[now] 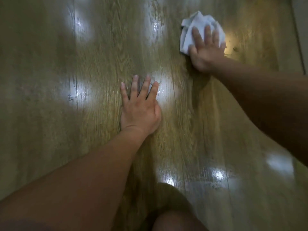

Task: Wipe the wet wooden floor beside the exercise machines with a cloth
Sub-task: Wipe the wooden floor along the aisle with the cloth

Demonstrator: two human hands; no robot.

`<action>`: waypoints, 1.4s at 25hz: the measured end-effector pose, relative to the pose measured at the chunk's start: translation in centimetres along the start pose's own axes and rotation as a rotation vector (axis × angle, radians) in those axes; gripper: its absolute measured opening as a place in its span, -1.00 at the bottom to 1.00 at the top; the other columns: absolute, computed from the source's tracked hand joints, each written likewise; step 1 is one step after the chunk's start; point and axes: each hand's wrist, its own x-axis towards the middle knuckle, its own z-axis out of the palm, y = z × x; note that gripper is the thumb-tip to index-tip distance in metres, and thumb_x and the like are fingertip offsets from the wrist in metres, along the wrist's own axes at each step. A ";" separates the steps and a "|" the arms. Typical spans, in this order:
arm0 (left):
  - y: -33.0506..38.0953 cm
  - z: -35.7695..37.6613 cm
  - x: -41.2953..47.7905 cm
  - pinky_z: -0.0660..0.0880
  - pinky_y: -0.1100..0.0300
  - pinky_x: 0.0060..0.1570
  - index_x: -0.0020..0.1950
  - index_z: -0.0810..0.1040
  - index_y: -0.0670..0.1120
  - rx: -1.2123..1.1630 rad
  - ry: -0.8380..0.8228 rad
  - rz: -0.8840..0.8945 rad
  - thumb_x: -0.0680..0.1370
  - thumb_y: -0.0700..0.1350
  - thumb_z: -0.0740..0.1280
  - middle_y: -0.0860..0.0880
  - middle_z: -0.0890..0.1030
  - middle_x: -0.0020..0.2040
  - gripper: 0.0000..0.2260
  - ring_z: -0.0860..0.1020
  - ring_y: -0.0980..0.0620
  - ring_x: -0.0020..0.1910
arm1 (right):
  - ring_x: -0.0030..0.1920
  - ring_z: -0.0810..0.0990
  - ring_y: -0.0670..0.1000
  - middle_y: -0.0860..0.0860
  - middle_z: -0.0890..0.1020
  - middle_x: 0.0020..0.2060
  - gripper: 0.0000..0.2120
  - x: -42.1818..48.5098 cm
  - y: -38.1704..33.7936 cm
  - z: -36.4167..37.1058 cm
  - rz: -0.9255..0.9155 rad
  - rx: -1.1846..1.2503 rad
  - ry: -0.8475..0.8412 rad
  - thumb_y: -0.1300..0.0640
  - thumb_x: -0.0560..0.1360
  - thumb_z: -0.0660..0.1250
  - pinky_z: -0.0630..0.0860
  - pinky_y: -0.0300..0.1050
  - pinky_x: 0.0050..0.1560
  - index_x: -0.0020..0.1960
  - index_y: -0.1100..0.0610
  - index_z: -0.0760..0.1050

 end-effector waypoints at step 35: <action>0.4 -0.3 0.1 -0.09 -0.32 0.48 0.51 0.28 -0.05 -0.008 0.021 -0.011 0.53 0.05 0.02 -0.11 0.22 0.55 -0.45 0.06 -0.21 0.55 | 0.59 -0.32 0.20 0.08 -0.29 0.60 -0.41 -14.5 8.8 1.9 0.052 0.051 -0.220 -0.24 0.63 -0.25 -0.17 0.39 0.51 0.60 -0.14 -0.29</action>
